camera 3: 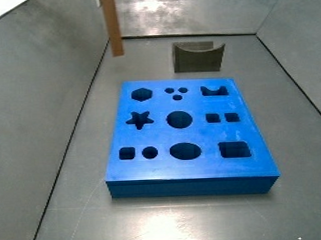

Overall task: Pick up the arch object. Move up. Rotate the arch object. Move to above the board. Insert the arch object.
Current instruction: Rotate the arch object.

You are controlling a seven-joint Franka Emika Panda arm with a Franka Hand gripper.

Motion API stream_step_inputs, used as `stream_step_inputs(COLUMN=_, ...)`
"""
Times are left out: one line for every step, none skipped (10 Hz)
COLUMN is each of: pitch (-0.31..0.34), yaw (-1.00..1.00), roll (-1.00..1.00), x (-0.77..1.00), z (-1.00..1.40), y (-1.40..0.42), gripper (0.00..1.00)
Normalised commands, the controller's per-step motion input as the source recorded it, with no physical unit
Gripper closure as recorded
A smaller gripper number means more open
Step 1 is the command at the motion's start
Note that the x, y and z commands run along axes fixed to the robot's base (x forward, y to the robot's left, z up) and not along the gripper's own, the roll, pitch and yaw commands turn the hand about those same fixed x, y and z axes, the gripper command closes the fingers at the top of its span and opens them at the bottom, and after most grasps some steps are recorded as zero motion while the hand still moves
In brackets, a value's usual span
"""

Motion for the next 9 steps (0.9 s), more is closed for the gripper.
stream_step_inputs(pitch=0.010, yaw=0.00, roll=0.00, x=1.00, z=0.96, y=0.05, gripper=1.00)
stream_step_inputs(pitch=0.083, yaw=0.00, roll=-0.01, x=0.86, z=0.82, y=0.03, gripper=1.00)
stream_step_inputs(pitch=0.100, yaw=0.00, roll=-0.01, x=0.69, z=0.63, y=0.01, gripper=1.00)
stream_step_inputs(pitch=0.110, yaw=0.01, roll=-0.02, x=0.48, z=0.36, y=0.00, gripper=1.00)
stream_step_inputs(pitch=0.114, yaw=0.01, roll=-0.02, x=0.38, z=0.22, y=0.00, gripper=1.00)
stream_step_inputs(pitch=0.103, yaw=0.01, roll=-0.02, x=0.23, z=0.03, y=0.00, gripper=1.00)
stream_step_inputs(pitch=0.278, yaw=-0.15, roll=-0.06, x=0.00, z=0.00, y=0.00, gripper=1.00)
stream_step_inputs(pitch=0.250, yaw=-0.14, roll=-0.05, x=-0.10, z=0.02, y=0.00, gripper=1.00)
stream_step_inputs(pitch=0.212, yaw=-0.11, roll=-0.05, x=-0.08, z=0.02, y=0.01, gripper=1.00)
